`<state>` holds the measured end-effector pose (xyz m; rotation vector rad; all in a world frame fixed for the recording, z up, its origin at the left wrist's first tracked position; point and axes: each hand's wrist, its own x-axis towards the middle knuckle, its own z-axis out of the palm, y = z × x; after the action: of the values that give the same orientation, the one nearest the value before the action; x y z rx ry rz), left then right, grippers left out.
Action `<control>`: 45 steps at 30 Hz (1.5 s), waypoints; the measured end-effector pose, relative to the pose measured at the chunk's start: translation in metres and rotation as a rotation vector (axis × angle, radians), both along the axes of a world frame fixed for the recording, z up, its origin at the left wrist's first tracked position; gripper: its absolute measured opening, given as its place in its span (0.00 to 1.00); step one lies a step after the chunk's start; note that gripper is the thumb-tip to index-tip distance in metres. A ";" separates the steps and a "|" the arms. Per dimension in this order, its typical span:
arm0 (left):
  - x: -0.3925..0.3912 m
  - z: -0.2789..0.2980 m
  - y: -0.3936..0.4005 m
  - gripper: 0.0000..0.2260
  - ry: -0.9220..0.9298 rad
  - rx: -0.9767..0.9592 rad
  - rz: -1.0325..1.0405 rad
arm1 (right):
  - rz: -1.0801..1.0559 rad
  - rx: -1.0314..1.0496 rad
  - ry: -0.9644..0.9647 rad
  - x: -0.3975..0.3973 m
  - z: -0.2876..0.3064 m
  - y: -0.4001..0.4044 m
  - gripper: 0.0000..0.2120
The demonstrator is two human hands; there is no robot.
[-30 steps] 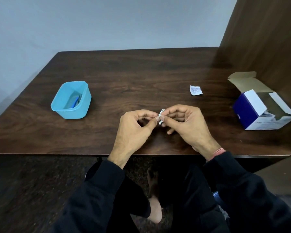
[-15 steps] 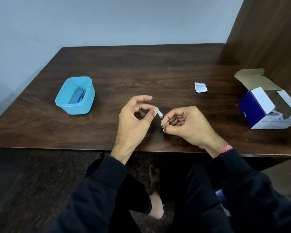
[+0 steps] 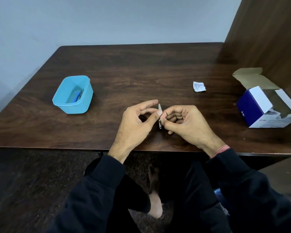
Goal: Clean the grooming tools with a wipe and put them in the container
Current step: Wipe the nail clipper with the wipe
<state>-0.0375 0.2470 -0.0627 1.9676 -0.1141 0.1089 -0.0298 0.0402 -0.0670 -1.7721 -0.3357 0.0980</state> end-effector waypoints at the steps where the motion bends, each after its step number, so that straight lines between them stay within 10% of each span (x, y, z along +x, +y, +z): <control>1: 0.000 0.000 0.000 0.17 0.006 -0.002 0.011 | -0.005 0.004 -0.007 0.000 0.000 0.000 0.05; 17: -0.003 0.001 -0.003 0.08 -0.007 0.114 -0.058 | -0.158 0.167 -0.080 -0.003 0.000 -0.001 0.05; 45: 0.002 -0.004 0.000 0.13 -0.084 -0.017 -0.101 | -0.437 -0.221 -0.537 -0.008 0.002 0.002 0.06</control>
<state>-0.0357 0.2471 -0.0668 1.9367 -0.2656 0.1260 -0.0375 0.0421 -0.0654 -2.0354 -0.3190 -0.6853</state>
